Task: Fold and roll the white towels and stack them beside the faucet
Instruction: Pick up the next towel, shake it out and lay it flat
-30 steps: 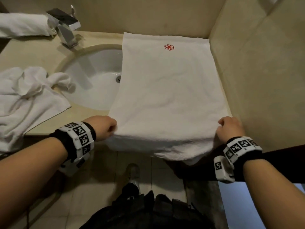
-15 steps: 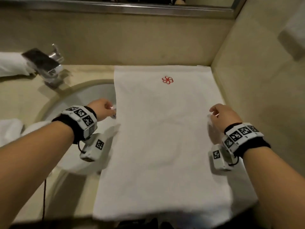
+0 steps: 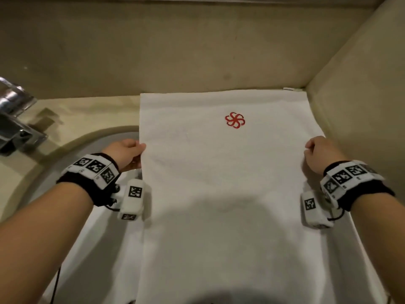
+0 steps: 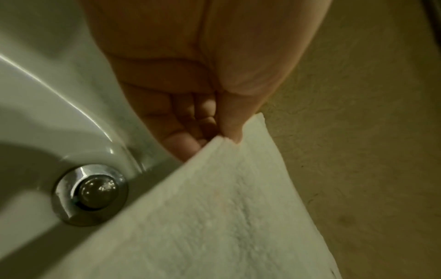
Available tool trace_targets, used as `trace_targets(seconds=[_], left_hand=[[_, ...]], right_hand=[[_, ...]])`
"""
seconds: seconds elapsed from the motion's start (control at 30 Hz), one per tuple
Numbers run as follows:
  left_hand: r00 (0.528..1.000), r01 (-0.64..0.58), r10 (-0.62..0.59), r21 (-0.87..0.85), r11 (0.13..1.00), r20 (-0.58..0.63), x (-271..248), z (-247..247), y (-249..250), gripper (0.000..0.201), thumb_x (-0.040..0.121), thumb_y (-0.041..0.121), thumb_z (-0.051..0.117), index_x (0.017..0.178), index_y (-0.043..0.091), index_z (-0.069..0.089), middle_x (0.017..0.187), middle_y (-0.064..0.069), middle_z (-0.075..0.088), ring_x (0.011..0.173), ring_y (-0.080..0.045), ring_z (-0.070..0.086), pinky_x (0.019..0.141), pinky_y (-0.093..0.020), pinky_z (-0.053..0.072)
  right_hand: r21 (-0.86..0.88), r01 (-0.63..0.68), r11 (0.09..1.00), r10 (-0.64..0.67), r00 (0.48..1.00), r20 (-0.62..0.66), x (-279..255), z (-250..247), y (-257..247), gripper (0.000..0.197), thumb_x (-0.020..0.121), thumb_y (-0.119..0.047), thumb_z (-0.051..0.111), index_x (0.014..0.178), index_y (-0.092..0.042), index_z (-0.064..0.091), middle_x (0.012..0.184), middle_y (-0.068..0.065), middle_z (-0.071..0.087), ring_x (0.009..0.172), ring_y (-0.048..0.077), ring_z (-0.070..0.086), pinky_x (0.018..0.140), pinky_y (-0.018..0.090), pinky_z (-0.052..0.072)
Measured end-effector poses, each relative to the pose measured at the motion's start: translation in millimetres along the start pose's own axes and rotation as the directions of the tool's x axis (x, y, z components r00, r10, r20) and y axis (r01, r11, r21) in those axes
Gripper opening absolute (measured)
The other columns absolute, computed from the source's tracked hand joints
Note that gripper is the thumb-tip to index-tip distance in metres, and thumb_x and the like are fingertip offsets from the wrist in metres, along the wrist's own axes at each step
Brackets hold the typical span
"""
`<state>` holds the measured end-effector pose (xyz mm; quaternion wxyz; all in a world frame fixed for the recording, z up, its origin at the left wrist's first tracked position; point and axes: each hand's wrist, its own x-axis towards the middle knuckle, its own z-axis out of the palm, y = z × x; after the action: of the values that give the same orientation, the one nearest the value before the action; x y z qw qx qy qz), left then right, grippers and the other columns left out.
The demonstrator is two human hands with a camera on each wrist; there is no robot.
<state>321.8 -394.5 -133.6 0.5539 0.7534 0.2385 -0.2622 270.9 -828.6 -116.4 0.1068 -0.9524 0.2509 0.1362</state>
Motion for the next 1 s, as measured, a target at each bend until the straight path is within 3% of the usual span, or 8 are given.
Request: trace_targets(seconds=[0.13,0.3,0.37,0.47,0.53,0.77,0.9,1.0], left_hand=[[0.999,-0.024,0.024,-0.003,1.0,0.022,-2.4,-11.9,-4.8,0.027,0.096,0.011,0.043,0.069,0.01,0.049,0.069,-0.008,0.05,0.036,0.001,0.056,0.042,-0.011,0.049],[0.997,-0.071,0.072,0.035,0.997,-0.04,-6.2,-3.8,-1.2,0.024,0.094,0.009,0.046,0.07,0.011,0.048,0.071,-0.009,0.051,0.061,-0.017,0.054,0.047,-0.011,0.052],[0.99,-0.105,0.109,0.054,0.993,-0.093,-12.9,3.3,0.1,0.01,0.093,0.007,0.048,0.086,0.005,0.055,0.081,-0.013,0.055,0.073,-0.023,0.055,0.061,-0.019,0.055],[0.967,-0.148,0.202,0.297,0.943,-0.157,-27.2,8.0,-7.9,0.037,0.088,0.015,0.057,0.121,0.002,0.046,0.098,-0.01,0.051,0.091,-0.024,0.051,0.091,-0.042,0.047],[0.953,-0.189,0.264,0.392,0.901,-0.147,-55.6,11.4,-16.3,0.043,0.085,0.018,0.061,0.123,0.007,0.045,0.1,-0.006,0.049,0.091,-0.022,0.049,0.091,-0.041,0.044],[0.888,-0.456,0.305,0.75,0.478,0.345,-209.6,44.4,-83.0,0.01,0.083,0.03,0.062,0.091,0.029,0.057,0.083,0.014,0.055,0.082,-0.012,0.055,0.075,-0.022,0.038],[0.883,-0.449,0.26,0.866,0.218,0.392,-257.3,53.3,-143.1,0.023,0.084,0.03,0.056,0.107,0.026,0.057,0.101,0.004,0.053,0.096,-0.019,0.054,0.082,-0.025,0.04],[0.88,-0.424,0.342,0.872,0.246,0.331,-272.3,56.3,-171.4,0.027,0.087,0.025,0.053,0.114,0.024,0.053,0.094,0.003,0.046,0.087,-0.018,0.046,0.078,-0.027,0.037]], right_hand=[[0.039,0.042,0.998,-0.041,0.999,-0.012,4.3,3.5,-10.9,0.019,0.089,-0.012,0.05,0.105,-0.004,0.055,0.117,0.023,0.054,0.104,0.037,0.053,0.09,0.036,0.041],[0.082,0.051,0.995,-0.047,0.998,-0.042,-0.5,3.3,-10.8,0.017,0.088,-0.011,0.052,0.103,-0.003,0.056,0.116,0.024,0.055,0.101,0.037,0.054,0.088,0.036,0.041],[0.088,0.06,0.994,-0.058,0.998,-0.028,-7.7,-0.5,-11.9,0.022,0.088,-0.013,0.052,0.108,-0.003,0.054,0.118,0.024,0.053,0.103,0.037,0.054,0.089,0.036,0.041],[0.13,0.132,0.983,-0.137,0.99,0.028,-33.9,-7.5,-11.9,0.029,0.089,-0.017,0.053,0.116,-0.006,0.052,0.121,0.019,0.054,0.102,0.034,0.055,0.09,0.036,0.042],[0.155,0.184,0.971,-0.186,0.983,0.003,-68.8,-13.5,-4.3,0.027,0.089,-0.019,0.053,0.114,-0.009,0.054,0.114,0.015,0.059,0.096,0.03,0.057,0.086,0.035,0.043],[0.08,0.171,0.982,-0.174,0.984,0.028,-225.5,18.3,65.6,0.017,0.086,-0.019,0.057,0.1,-0.01,0.058,0.101,0.011,0.062,0.08,0.021,0.051,0.072,0.027,0.038],[-0.029,0.068,0.997,-0.064,0.992,0.107,-267.5,53.0,99.6,0.018,0.086,-0.016,0.055,0.101,-0.007,0.055,0.111,0.019,0.056,0.098,0.033,0.056,0.08,0.033,0.043],[-0.013,0.041,0.999,-0.04,0.998,0.045,-273.3,63.7,112.2,0.015,0.09,-0.015,0.052,0.098,-0.003,0.057,0.11,0.023,0.057,0.099,0.037,0.056,0.08,0.036,0.043]])
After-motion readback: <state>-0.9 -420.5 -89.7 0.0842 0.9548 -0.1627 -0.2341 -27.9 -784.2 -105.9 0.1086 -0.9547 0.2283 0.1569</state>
